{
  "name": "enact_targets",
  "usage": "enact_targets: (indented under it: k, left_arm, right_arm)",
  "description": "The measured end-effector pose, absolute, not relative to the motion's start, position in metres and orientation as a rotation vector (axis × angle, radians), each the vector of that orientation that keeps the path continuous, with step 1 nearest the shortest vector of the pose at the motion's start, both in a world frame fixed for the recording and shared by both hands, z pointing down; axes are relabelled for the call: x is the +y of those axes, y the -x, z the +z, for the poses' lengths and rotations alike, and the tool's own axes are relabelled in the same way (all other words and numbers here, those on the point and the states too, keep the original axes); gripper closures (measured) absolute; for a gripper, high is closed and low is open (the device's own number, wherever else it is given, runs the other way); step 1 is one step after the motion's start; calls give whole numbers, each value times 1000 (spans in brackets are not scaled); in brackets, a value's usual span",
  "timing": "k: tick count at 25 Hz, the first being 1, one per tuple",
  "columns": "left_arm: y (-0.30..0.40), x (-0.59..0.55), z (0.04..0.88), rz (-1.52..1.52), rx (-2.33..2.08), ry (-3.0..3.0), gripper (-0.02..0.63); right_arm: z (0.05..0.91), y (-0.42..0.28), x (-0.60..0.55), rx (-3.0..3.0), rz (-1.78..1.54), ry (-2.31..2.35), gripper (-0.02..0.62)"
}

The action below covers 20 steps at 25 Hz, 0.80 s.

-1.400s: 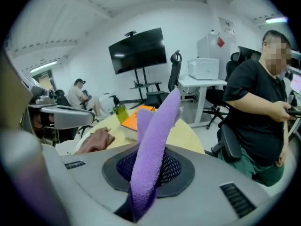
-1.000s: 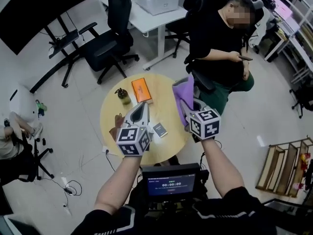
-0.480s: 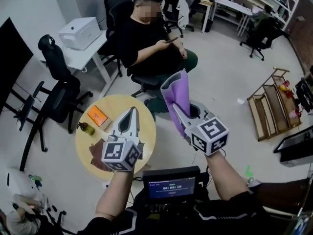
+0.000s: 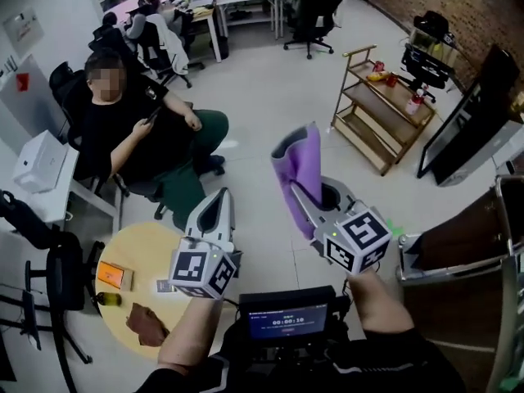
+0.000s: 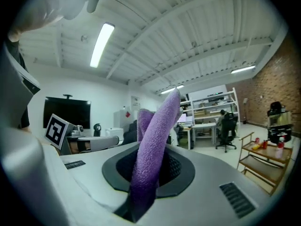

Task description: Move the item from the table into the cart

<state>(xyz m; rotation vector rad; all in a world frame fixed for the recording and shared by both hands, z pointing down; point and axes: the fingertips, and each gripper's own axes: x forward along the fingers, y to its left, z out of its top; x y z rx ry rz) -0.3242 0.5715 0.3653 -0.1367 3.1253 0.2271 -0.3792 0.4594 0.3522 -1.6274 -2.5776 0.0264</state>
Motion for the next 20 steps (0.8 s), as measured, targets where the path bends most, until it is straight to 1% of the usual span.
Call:
enact_targets:
  k: [5,9,15,20]
  left_arm:
    - [376,479,363,258,3088,538,606]
    - [394,398,366,264,3031,875,606]
    - [393,270,360,278,2906,1258,606]
    - [380,137,343,238,2772,1501,606]
  right_arm:
    - [348,399,346,-2786,29,1253,561]
    - [351,394,253,-2904,66,921,561]
    - [341,359,127,-3020,90,559,561]
    - [329,322,4,-3092,108,326,561]
